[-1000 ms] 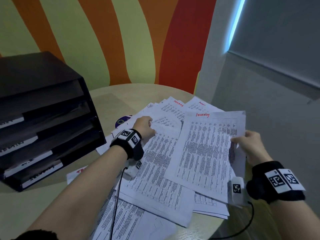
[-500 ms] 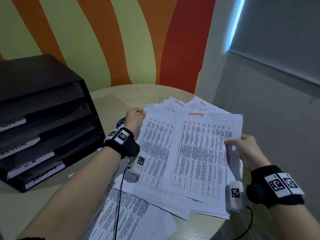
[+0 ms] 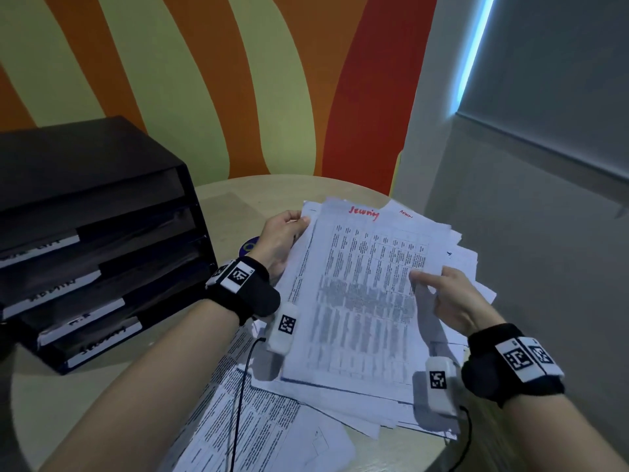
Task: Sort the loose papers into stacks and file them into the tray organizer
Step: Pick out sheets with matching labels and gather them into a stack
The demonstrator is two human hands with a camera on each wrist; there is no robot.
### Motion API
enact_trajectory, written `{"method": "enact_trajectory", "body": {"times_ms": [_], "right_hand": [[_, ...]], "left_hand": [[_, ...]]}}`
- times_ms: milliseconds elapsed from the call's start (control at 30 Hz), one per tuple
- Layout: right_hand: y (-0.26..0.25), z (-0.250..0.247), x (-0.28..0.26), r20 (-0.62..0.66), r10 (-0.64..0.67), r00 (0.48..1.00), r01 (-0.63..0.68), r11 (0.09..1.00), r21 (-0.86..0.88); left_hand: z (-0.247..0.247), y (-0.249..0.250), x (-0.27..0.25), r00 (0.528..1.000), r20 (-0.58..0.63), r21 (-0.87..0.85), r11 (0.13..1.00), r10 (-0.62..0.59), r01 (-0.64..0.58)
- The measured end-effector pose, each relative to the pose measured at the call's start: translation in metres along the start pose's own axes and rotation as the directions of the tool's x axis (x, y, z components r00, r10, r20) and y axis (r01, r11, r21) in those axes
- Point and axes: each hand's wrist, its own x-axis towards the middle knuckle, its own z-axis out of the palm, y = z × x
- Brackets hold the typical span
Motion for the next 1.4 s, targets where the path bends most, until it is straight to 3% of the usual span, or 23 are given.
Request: {"method": "enact_trajectory", "body": {"times_ms": [67, 167, 267, 400, 500, 567, 667, 733, 800, 900, 967, 1133, 1267, 1400], "right_hand": [[-0.003, 0.012, 0.001, 0.005, -0.008, 1.000, 0.008, 0.999, 0.040], [-0.019, 0.027, -0.001, -0.169, -0.128, 0.977, 0.141, 0.987, 0.070], [-0.048, 0.032, -0.010, -0.327, -0.369, 0.870, 0.415, 0.906, 0.082], [-0.080, 0.039, -0.031, -0.288, -0.664, 0.690, 0.702, 0.711, 0.045], [-0.089, 0.042, -0.042, -0.238, -0.767, 0.596, 0.795, 0.606, 0.037], [-0.082, 0.041, -0.041, -0.181, -0.757, 0.628, 0.770, 0.638, 0.004], [-0.056, 0.039, -0.032, -0.045, -0.613, 0.789, 0.602, 0.785, -0.145], [-0.045, 0.035, -0.027, -0.073, -0.519, 0.852, 0.500, 0.846, -0.186], [-0.044, 0.024, -0.026, -0.206, -0.493, 0.845, 0.464, 0.868, -0.175], [-0.048, -0.005, -0.027, -0.399, -0.465, 0.790, 0.431, 0.885, -0.178], [-0.047, -0.028, -0.027, -0.493, -0.410, 0.767, 0.353, 0.912, -0.210], [-0.034, -0.069, -0.033, -0.572, -0.239, 0.785, 0.203, 0.971, -0.126], [-0.019, -0.080, -0.036, -0.535, -0.159, 0.830, 0.127, 0.987, -0.097], [-0.011, -0.086, -0.032, -0.470, -0.094, 0.877, 0.046, 0.993, -0.113]], "left_hand": [[0.006, 0.004, -0.009, 0.998, 0.066, -0.047, 0.999, -0.021, 0.024], [0.010, 0.013, -0.023, 0.978, 0.207, -0.035, 0.999, 0.007, 0.001], [0.012, 0.025, -0.028, 0.962, 0.244, 0.083, 0.986, 0.122, -0.146], [0.018, 0.046, -0.025, 0.920, 0.147, 0.142, 0.912, 0.365, -0.384], [0.023, 0.057, -0.027, 0.882, 0.104, 0.070, 0.882, 0.459, -0.467], [0.021, 0.050, -0.024, 0.896, 0.128, 0.085, 0.896, 0.424, -0.436], [0.015, 0.024, -0.016, 0.958, 0.209, 0.273, 0.929, 0.196, -0.249], [0.009, 0.003, -0.007, 0.965, 0.250, 0.439, 0.880, 0.075, -0.183], [-0.001, -0.013, 0.001, 0.975, 0.222, 0.591, 0.797, -0.011, -0.126], [-0.017, -0.030, 0.009, 0.988, 0.077, 0.789, 0.614, -0.133, 0.021], [-0.019, -0.037, 0.011, 0.986, 0.062, 0.878, 0.477, -0.156, 0.021], [-0.006, -0.054, 0.014, 0.981, 0.043, 0.949, 0.316, -0.190, 0.020], [0.001, -0.065, 0.017, 0.980, 0.080, 0.934, 0.358, -0.180, -0.011], [-0.010, -0.056, 0.027, 0.999, 0.045, 0.830, 0.556, -0.009, -0.032]]}}
